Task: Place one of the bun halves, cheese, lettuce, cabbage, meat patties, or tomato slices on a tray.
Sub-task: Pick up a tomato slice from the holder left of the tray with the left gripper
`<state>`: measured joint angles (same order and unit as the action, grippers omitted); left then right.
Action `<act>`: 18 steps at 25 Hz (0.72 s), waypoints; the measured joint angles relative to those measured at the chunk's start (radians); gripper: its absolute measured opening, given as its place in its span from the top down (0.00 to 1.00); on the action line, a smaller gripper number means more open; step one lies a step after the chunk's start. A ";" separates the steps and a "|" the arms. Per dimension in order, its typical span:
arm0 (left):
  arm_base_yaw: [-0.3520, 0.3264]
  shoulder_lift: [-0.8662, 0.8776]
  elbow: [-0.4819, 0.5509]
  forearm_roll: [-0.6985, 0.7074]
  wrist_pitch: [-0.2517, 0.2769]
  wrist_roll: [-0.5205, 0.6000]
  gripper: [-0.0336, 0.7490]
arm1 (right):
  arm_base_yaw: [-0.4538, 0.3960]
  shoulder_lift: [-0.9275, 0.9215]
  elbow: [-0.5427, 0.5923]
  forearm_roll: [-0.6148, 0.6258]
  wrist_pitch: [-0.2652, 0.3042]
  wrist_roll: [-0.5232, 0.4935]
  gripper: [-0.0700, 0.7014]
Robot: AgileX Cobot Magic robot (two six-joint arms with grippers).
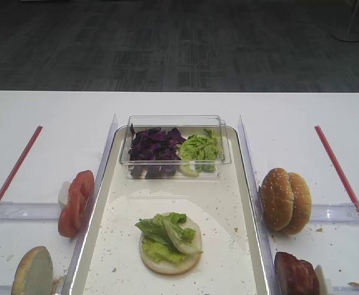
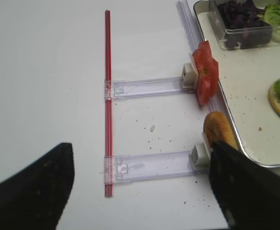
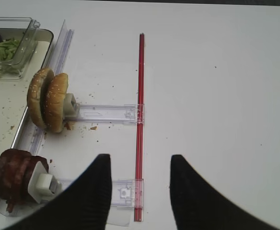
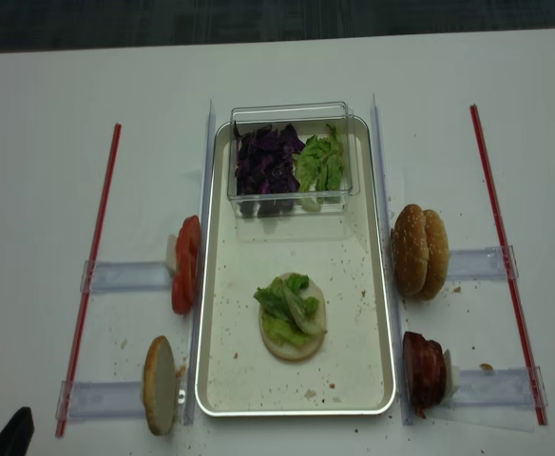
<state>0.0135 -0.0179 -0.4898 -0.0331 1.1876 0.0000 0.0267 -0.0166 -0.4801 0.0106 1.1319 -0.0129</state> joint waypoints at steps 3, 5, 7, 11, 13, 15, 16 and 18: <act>0.000 0.000 0.000 0.000 0.000 0.000 0.27 | 0.000 0.000 0.000 0.000 0.000 0.000 0.50; 0.000 0.000 0.000 0.000 0.000 0.000 0.27 | 0.000 0.000 0.000 0.000 0.000 0.000 0.53; 0.000 0.000 0.000 0.000 0.000 0.000 0.27 | 0.000 0.000 0.000 0.000 0.000 0.000 0.55; 0.000 0.000 0.000 0.000 0.000 0.000 0.27 | 0.000 0.000 0.000 0.000 0.000 0.000 0.56; 0.000 0.000 0.000 0.000 0.000 0.000 0.27 | 0.000 0.000 0.000 0.000 0.000 0.000 0.58; 0.000 0.000 0.000 0.000 0.000 0.000 0.27 | 0.000 0.000 0.000 0.000 0.000 0.000 0.59; 0.000 0.000 0.000 0.000 0.000 0.000 0.27 | 0.000 0.000 0.000 0.000 0.000 0.000 0.60; 0.000 0.000 0.000 0.000 -0.006 0.000 0.27 | 0.000 0.000 0.000 0.000 0.000 0.000 0.61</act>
<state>0.0135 -0.0179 -0.4898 -0.0331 1.1817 0.0000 0.0267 -0.0166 -0.4801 0.0106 1.1319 -0.0129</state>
